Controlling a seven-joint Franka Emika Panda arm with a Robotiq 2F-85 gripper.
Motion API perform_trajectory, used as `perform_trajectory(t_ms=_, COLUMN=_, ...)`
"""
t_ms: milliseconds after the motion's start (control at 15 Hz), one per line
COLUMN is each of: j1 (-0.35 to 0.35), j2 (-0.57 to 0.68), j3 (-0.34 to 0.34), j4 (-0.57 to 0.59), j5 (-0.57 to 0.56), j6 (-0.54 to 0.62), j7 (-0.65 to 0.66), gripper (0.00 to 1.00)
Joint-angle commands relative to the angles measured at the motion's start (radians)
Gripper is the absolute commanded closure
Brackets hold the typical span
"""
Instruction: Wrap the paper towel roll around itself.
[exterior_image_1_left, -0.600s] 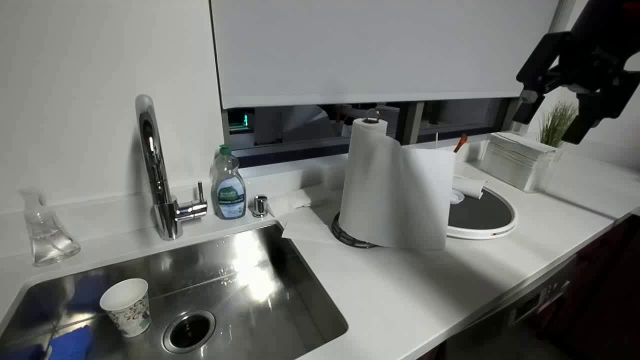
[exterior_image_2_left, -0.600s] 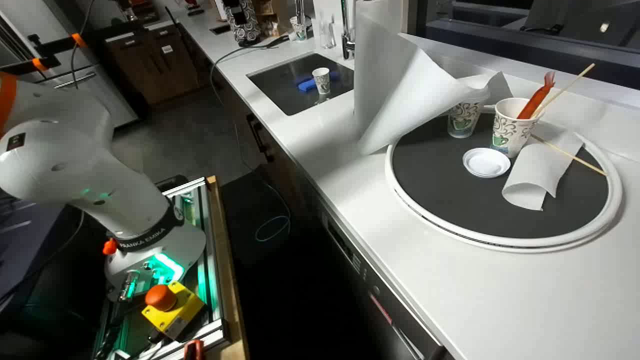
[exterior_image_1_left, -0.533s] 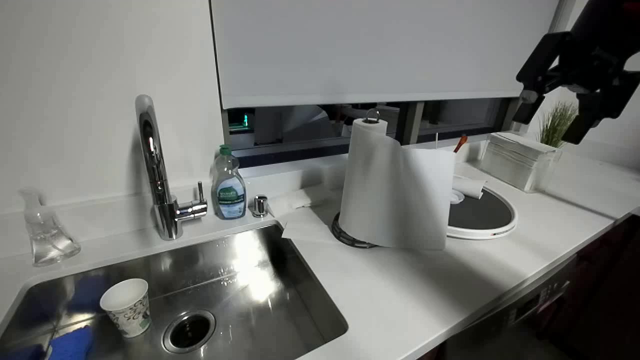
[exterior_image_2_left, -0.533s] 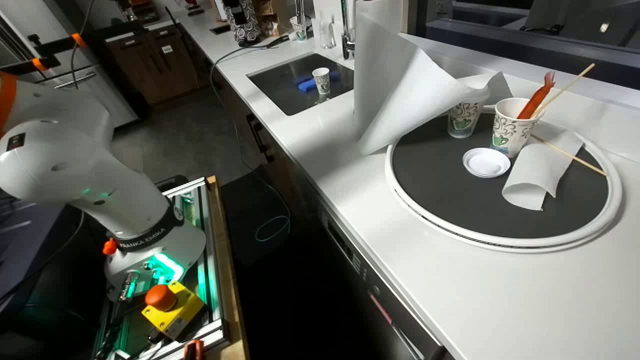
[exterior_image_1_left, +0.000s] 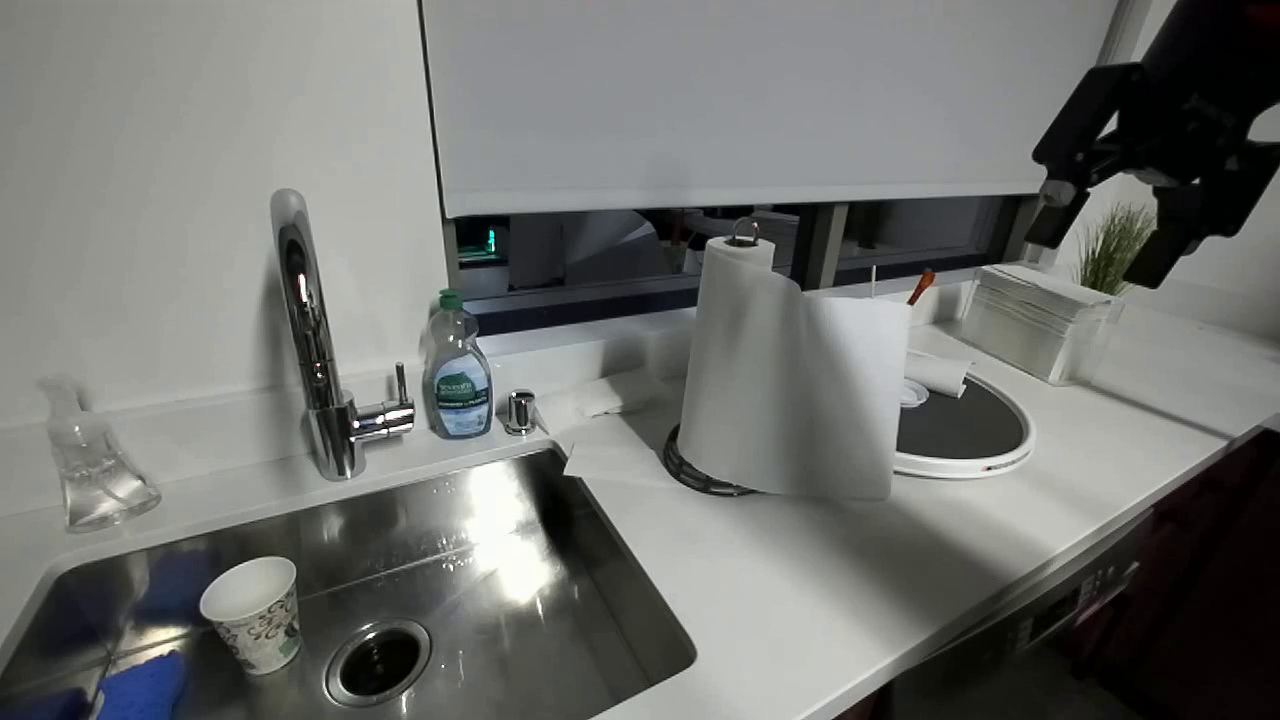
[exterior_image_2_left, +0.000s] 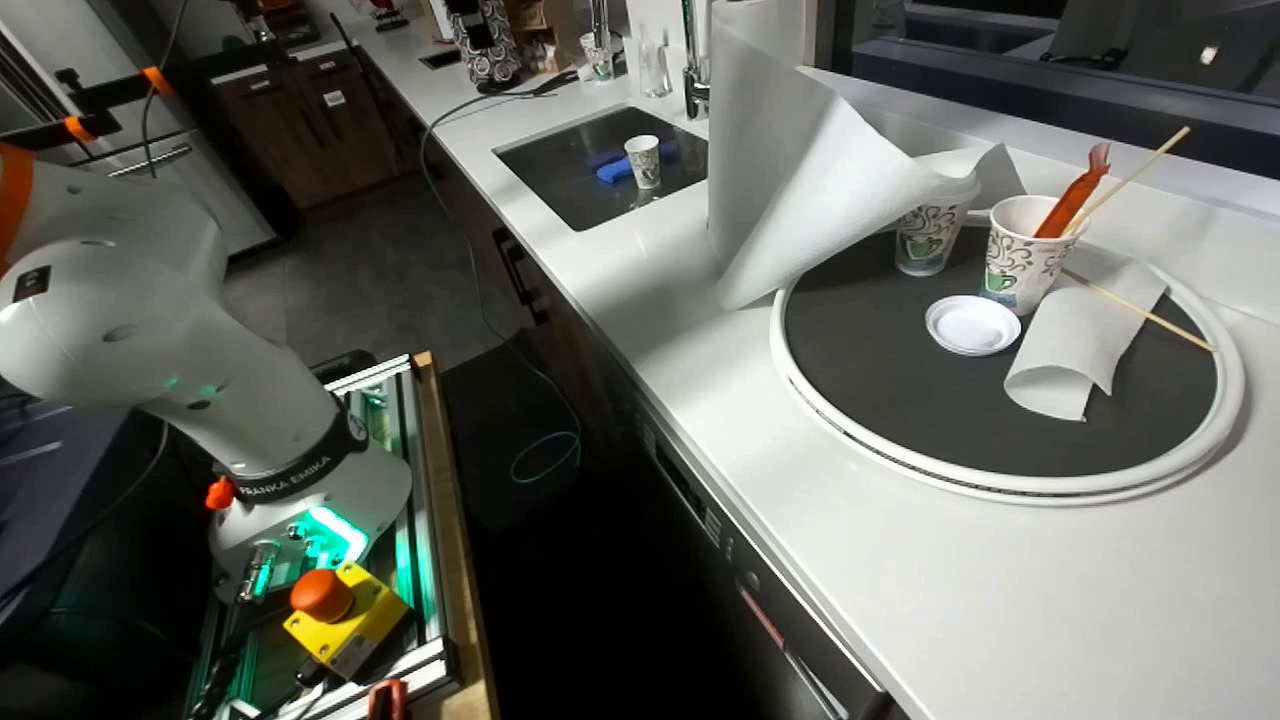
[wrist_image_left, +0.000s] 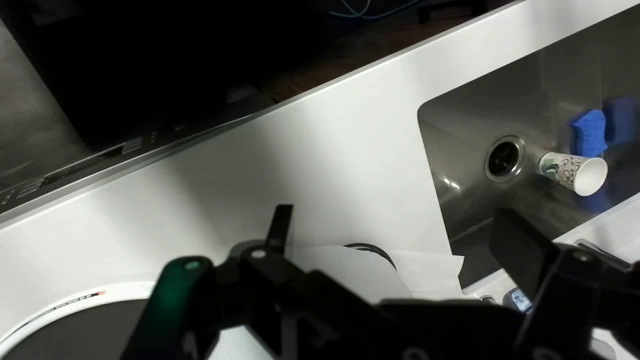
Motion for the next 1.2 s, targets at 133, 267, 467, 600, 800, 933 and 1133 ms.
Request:
perform_trajectory(t_ms=133, j1=-0.022, j2=0.0, j3=0.015, j4=0.003, j5=0.011, j6=-0.006, j7=-0.011, gripper=0.0)
perform_trajectory(t_ms=267, j1=-0.022, j2=0.0, j3=0.015, j4=0.003, j5=0.011, j6=-0.006, j7=-0.011, gripper=0.0)
perform_trajectory(t_ms=467, j1=-0.069, j2=0.007, j3=0.017, j4=-0.006, j5=0.009, j6=0.101, j7=0.035, gripper=0.0)
perform_trajectory(t_ms=600, j1=-0.113, j2=0.047, j3=-0.015, j4=0.021, j5=0.0, j6=0.188, j7=0.04, gripper=0.0)
perform_trajectory(t_ms=800, j1=-0.181, j2=0.134, j3=-0.063, j4=0.061, j5=0.007, j6=0.326, j7=0.056, gripper=0.0)
perform_trajectory(t_ms=933, j1=-0.203, j2=0.223, j3=-0.095, j4=0.113, j5=0.004, j6=0.39, j7=0.042, gripper=0.0)
perform_trajectory(t_ms=1133, j1=-0.229, j2=0.372, j3=-0.136, j4=0.247, j5=-0.058, j6=0.311, j7=0.025, gripper=0.0)
